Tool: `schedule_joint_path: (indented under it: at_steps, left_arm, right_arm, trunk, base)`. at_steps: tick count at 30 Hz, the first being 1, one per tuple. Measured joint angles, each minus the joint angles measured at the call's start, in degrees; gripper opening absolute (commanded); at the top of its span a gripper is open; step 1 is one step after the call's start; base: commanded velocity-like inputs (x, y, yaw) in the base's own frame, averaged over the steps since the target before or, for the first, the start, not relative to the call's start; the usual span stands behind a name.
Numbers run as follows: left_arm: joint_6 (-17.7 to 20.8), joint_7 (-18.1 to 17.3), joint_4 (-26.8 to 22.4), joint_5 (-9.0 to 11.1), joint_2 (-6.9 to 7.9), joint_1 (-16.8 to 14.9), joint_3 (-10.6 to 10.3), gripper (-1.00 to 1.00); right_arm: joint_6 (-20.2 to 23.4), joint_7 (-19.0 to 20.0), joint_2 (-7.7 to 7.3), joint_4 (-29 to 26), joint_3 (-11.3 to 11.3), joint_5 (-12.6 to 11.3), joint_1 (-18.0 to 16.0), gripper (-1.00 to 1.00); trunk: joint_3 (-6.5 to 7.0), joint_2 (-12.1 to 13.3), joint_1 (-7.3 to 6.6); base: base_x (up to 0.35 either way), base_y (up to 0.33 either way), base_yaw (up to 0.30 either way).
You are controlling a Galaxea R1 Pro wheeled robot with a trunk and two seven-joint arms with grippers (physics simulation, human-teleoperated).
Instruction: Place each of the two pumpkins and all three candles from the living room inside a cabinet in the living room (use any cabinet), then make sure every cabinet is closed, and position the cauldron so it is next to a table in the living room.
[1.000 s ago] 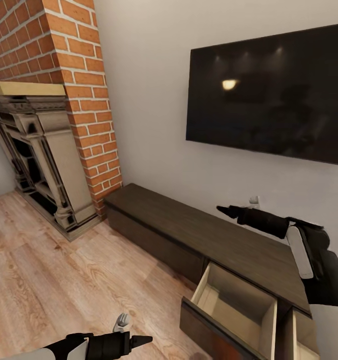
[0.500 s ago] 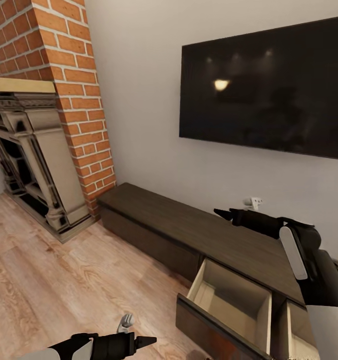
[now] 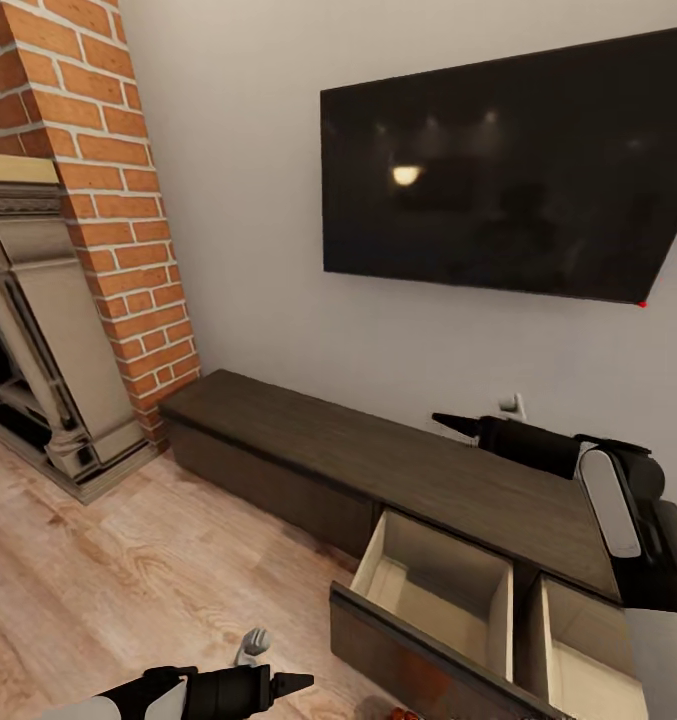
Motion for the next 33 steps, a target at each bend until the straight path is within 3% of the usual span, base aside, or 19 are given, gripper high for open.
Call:
schedule_joint_path:
  at_steps: [6,13,19,33]
  left_arm:
    - [0.0,0.1,0.0,0.0,-0.07,0.0,0.0,1.00]
    - [0.0,0.2,0.2,0.0,-0.09,0.0,0.0,1.00]
    - [0.0,9.8,-0.2,0.0,-0.10,0.2,0.0,1.00]
    - [0.0,12.7,-0.1,-0.1,-0.09,0.5,0.0,1.00]
  right_arm:
    - [0.3,0.6,-2.00,0.0,-0.5,-1.6,0.0,1.00]
    - [0.4,2.3,-3.16,0.0,-0.5,-3.1,0.0,1.00]
    - [0.4,2.6,-3.35,0.0,-0.6,-3.3,0.0,1.00]
    - [0.4,2.7,-3.27,0.0,-0.5,-3.3,0.0,1.00]
  trunk:
    - [-0.67,-2.4,1.32]
    - [-1.45,-5.2,2.86]
    - [-2.12,-7.6,4.17]
    - [-3.67,-13.2,7.25]
  base:
    - [0.000,0.000,-0.208]
    - [0.000,0.000,-0.208]
    - [0.000,0.000,-0.208]
    - [0.000,0.000,-0.208]
